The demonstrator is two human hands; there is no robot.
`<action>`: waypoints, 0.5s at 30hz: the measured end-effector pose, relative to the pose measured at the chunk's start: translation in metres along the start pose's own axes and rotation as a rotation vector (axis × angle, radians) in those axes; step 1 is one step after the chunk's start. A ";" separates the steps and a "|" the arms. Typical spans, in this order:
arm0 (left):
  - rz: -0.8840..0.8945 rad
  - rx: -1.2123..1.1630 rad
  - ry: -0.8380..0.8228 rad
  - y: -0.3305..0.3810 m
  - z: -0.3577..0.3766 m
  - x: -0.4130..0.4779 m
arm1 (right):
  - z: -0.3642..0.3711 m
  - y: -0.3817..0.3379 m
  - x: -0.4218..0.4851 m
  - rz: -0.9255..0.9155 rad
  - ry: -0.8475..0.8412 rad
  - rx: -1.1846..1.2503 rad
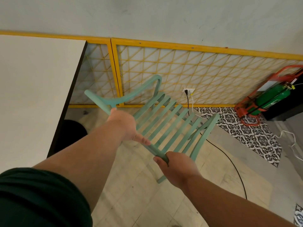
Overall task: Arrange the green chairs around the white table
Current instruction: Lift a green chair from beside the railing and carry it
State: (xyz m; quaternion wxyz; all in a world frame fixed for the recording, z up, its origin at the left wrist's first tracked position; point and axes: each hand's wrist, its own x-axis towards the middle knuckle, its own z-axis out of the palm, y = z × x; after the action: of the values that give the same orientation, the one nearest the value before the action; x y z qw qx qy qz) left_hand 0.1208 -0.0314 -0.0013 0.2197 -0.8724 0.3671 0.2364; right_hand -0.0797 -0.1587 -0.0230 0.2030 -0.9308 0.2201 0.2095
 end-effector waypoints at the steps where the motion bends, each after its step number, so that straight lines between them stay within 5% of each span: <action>1: -0.005 0.002 0.009 0.001 0.000 0.000 | 0.000 0.001 0.000 -0.003 0.003 -0.007; 15: -0.036 0.005 0.077 0.011 0.003 -0.007 | -0.005 0.017 0.004 -0.098 0.035 -0.094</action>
State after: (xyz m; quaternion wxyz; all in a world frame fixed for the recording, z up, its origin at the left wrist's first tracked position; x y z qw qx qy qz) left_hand 0.1077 -0.0329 -0.0022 0.2118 -0.8868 0.3600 0.1980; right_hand -0.0834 -0.1762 -0.0257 0.1651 -0.9525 0.1677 0.1932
